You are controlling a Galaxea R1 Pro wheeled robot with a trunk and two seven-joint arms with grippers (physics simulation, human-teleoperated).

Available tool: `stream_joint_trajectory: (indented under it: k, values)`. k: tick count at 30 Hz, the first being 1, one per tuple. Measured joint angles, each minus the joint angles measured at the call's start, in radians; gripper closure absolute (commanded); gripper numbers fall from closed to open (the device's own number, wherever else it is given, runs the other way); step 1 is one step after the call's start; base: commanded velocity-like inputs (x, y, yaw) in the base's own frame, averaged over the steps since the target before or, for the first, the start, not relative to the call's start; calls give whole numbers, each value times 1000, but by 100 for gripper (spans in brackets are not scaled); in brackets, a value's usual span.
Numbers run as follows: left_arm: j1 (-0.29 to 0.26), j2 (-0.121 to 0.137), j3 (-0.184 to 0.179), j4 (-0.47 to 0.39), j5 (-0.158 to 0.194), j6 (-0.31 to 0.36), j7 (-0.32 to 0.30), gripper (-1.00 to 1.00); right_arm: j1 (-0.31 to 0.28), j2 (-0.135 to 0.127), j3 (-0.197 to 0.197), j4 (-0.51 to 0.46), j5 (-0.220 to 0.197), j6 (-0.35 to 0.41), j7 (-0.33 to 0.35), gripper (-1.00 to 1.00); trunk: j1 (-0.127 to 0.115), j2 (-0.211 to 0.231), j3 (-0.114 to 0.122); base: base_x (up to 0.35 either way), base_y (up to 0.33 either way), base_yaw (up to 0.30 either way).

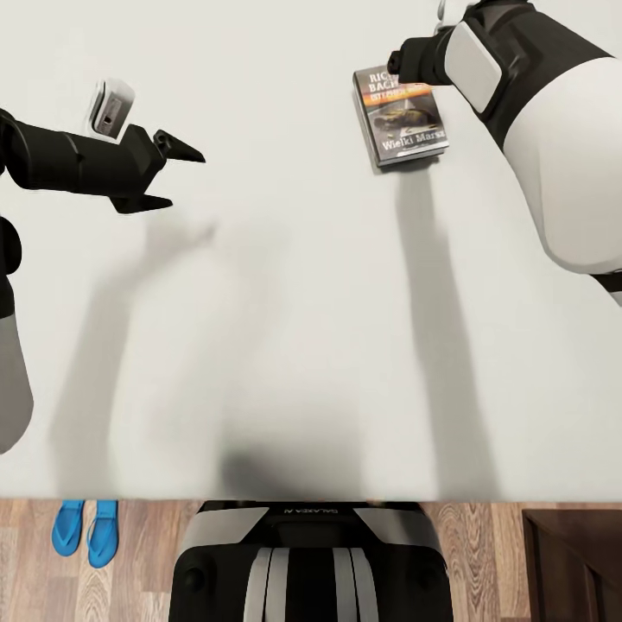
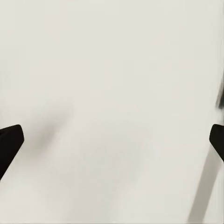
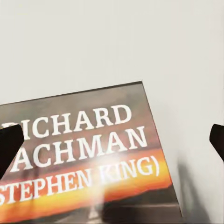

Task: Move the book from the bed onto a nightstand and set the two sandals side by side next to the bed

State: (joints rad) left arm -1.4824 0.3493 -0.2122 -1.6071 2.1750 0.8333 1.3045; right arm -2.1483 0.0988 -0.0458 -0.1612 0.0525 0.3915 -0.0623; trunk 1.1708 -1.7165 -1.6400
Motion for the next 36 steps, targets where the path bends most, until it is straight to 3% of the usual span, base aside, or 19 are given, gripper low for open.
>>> stream_joint_trajectory:
  k: [36]
  values:
    - [0, 1, -1, 1, 0, -1, 0, -100, 51, 2, 4, -10, 6, -26, 13, -100, 0, 0, 0, 15, 0, 0]
